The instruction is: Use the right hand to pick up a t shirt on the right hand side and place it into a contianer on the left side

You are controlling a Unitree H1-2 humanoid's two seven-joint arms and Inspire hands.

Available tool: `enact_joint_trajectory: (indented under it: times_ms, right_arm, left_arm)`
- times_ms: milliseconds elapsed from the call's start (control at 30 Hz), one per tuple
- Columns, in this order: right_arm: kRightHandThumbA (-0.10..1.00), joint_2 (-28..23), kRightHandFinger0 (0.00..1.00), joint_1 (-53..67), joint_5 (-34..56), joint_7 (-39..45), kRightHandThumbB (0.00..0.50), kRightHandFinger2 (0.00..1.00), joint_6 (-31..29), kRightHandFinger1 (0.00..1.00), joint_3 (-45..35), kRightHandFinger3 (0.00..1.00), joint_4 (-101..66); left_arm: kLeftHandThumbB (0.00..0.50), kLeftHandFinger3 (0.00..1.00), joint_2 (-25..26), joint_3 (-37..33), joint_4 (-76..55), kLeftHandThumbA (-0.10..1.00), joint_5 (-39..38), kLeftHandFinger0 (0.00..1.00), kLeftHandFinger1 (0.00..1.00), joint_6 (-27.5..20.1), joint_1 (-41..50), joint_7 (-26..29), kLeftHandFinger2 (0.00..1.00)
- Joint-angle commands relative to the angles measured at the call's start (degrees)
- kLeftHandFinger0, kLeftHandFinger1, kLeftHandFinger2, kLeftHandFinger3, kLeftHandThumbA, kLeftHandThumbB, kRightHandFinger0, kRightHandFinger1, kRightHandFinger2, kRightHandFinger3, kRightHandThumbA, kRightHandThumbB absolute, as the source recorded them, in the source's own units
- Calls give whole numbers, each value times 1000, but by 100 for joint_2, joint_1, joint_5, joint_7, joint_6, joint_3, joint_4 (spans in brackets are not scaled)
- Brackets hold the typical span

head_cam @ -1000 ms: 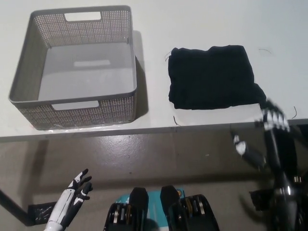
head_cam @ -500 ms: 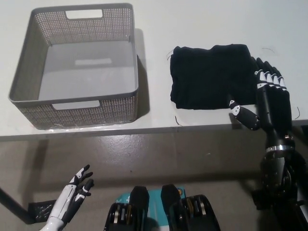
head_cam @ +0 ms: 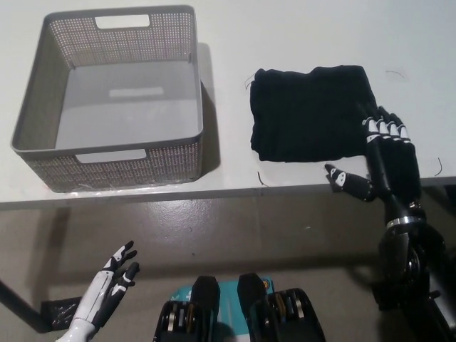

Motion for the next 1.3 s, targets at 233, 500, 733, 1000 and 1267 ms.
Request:
enact_joint_trajectory:
  times_ms: [233,500,733,1000,1267]
  right_arm:
    - [807,21,1000,-424,-84,-62,500,1000,-5,1000,214,1000,369]
    - [822,208,1000,-628,-44,-209,497,1000,-100,1000,353,1000,828]
    - [825,319,1000,-817,-45,-457,497,1000,-219,1000,465,1000,1278]
    - [836,382,1000,-1187,-9,-572,498,1000,-231,1000,542,1000,1780]
    - [859,464,1000,-1553,205,-787,500,1000,-587,1000,554,1000,2458]
  left_arm:
    - [381,1000,94,-27,-173,1000,27,728,800,-101,-122,-59,929]
    - [379,1000,111,-55,-147,1000,61,719,798,-125,-181,-64,938]
    - [401,1000,152,-80,-219,1000,78,724,806,-90,-165,-115,949]
    - [407,1000,139,-53,-285,1000,34,721,802,-15,-172,-174,946]
    - [393,1000,156,-20,-338,1000,0,739,811,30,-176,-208,963]
